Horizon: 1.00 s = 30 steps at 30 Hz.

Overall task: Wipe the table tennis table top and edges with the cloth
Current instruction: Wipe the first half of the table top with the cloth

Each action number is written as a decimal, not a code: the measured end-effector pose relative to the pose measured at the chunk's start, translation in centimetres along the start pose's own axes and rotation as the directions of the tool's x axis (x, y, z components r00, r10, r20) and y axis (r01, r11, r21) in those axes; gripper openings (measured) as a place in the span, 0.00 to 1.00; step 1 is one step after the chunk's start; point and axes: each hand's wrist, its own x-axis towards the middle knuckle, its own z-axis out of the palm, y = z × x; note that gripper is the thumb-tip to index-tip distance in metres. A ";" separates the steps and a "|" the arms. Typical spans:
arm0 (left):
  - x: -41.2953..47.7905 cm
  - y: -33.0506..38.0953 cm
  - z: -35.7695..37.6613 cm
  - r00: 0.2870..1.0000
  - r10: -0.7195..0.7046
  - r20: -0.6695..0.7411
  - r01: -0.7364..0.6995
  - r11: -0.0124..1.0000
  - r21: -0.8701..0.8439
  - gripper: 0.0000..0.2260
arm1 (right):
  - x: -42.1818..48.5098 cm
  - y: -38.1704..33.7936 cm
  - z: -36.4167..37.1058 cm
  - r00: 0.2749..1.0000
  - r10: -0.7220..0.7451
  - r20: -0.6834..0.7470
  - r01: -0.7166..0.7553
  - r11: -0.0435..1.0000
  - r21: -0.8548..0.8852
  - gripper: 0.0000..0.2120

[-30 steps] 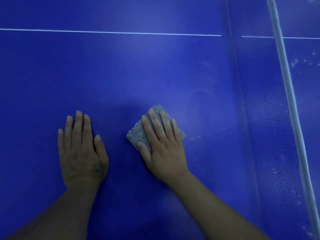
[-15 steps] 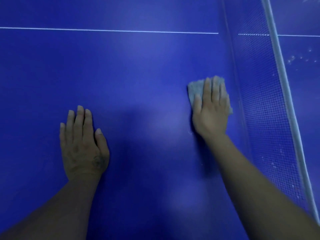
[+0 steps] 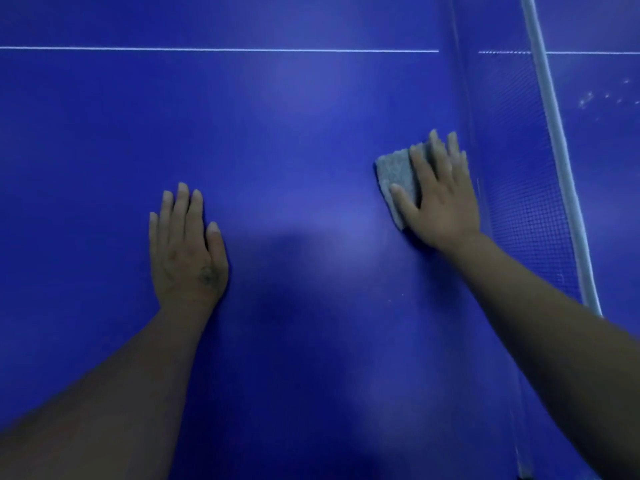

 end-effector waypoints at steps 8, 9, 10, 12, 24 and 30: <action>-7.8 2.7 -0.4 0.989 -0.129 0.077 0.132 0.990 -0.043 0.29 | -12.5 -1.5 2.4 0.968 0.242 -0.067 -0.234 0.966 0.115 0.35; -9.5 2.9 -0.1 0.987 -0.137 0.086 0.140 0.990 -0.034 0.29 | -14.4 -2.3 2.7 0.961 0.268 -0.064 -0.259 0.958 0.123 0.36; -11.0 2.9 0.2 0.986 -0.135 0.094 0.136 0.991 -0.010 0.30 | -15.9 -2.9 2.9 0.957 0.286 -0.052 -0.278 0.953 0.121 0.36; -13.0 2.3 0.8 0.989 -0.109 0.096 0.103 0.993 0.060 0.30 | -16.8 -3.3 3.2 0.955 0.295 -0.031 -0.290 0.951 0.107 0.36; -13.6 1.7 1.2 0.991 -0.112 0.075 0.103 0.988 0.115 0.30 | 1.4 -7.5 2.6 0.973 0.211 -0.093 -0.203 0.975 0.093 0.32; -13.4 2.2 0.6 0.988 -0.129 0.089 0.119 0.988 0.103 0.30 | -14.9 -11.5 4.0 0.991 -0.134 -0.006 0.133 0.975 0.180 0.33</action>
